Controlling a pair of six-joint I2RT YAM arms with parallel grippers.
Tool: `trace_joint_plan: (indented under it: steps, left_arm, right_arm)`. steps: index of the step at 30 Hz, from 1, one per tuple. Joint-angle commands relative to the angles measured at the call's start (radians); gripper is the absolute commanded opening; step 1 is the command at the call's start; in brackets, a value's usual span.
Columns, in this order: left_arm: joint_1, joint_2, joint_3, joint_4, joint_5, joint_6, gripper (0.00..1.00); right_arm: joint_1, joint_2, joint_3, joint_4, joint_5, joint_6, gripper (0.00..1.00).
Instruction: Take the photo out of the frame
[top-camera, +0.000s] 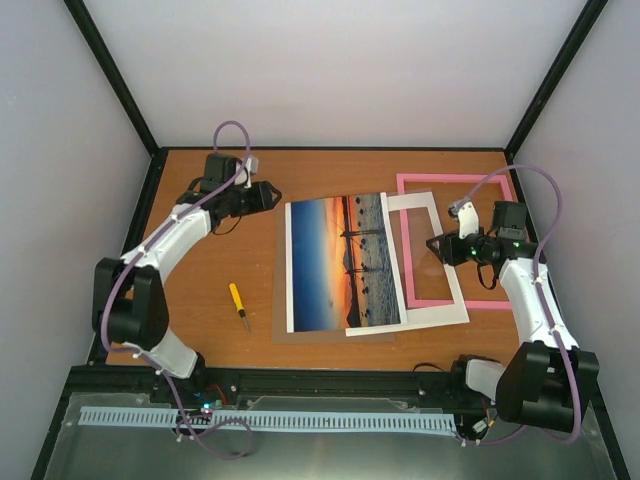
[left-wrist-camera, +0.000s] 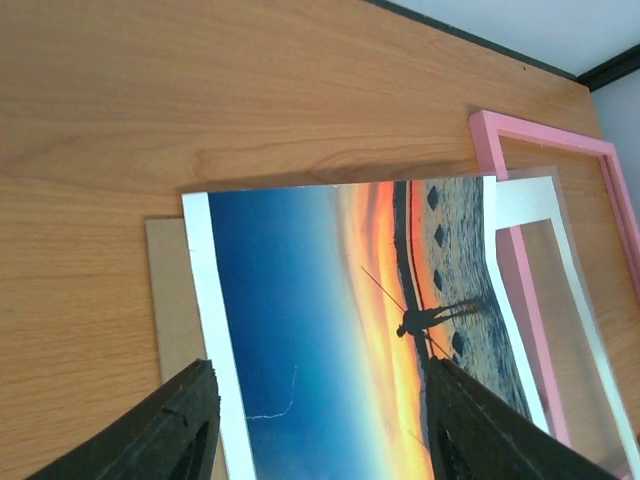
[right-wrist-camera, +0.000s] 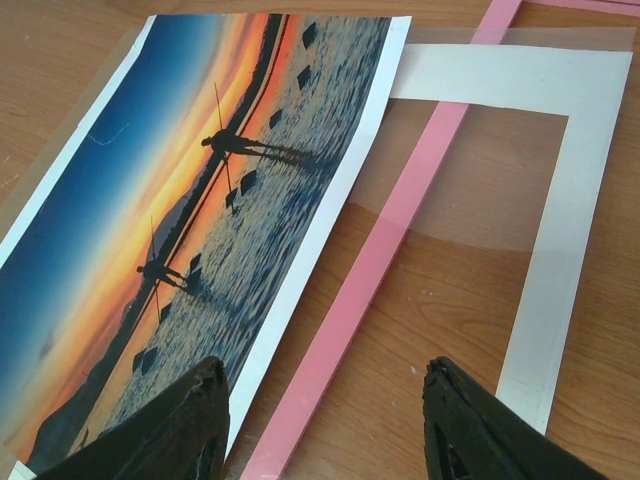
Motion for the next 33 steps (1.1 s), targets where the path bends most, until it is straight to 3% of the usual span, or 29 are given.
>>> trace_joint_plan:
  steps: [1, 5, 10, 15, 21, 24, 27, 33]
  left_arm:
    - [0.002, -0.104, 0.051, -0.101, -0.104, 0.121, 0.58]
    - [0.002, -0.197, 0.014, -0.058, -0.215, 0.152, 0.64]
    - [0.007, -0.309, -0.114, 0.061, -0.383, 0.174, 0.82]
    - [0.013, -0.362, -0.196, 0.149, -0.384, 0.19, 0.9]
    - [0.013, -0.4, -0.254, 0.215, -0.401, 0.21, 1.0]
    - [0.013, -0.413, -0.25, 0.228, -0.468, 0.183, 1.0]
    - [0.013, -0.428, -0.241, 0.231, -0.542, 0.137, 1.0]
    - [0.011, -0.461, -0.252, 0.238, -0.619, 0.031, 1.0]
  right_arm:
    - [0.005, 0.01, 0.042, -0.017, 0.0, -0.024, 0.53]
    - [0.005, 0.03, 0.101, -0.035, 0.015, -0.024, 0.53]
    - [0.033, 0.076, 0.174, -0.045, 0.031, -0.008, 0.53]
    - [0.12, 0.119, 0.223, -0.031, 0.078, 0.023, 0.53]
    - [0.132, 0.11, 0.112, 0.133, 0.123, 0.067, 0.59]
    - [0.132, 0.082, 0.071, 0.147, 0.137, 0.068, 0.72]
    - [0.131, 0.009, 0.024, 0.208, 0.135, 0.095, 0.99]
    - [0.13, -0.15, -0.024, 0.351, 0.303, 0.246, 1.0]
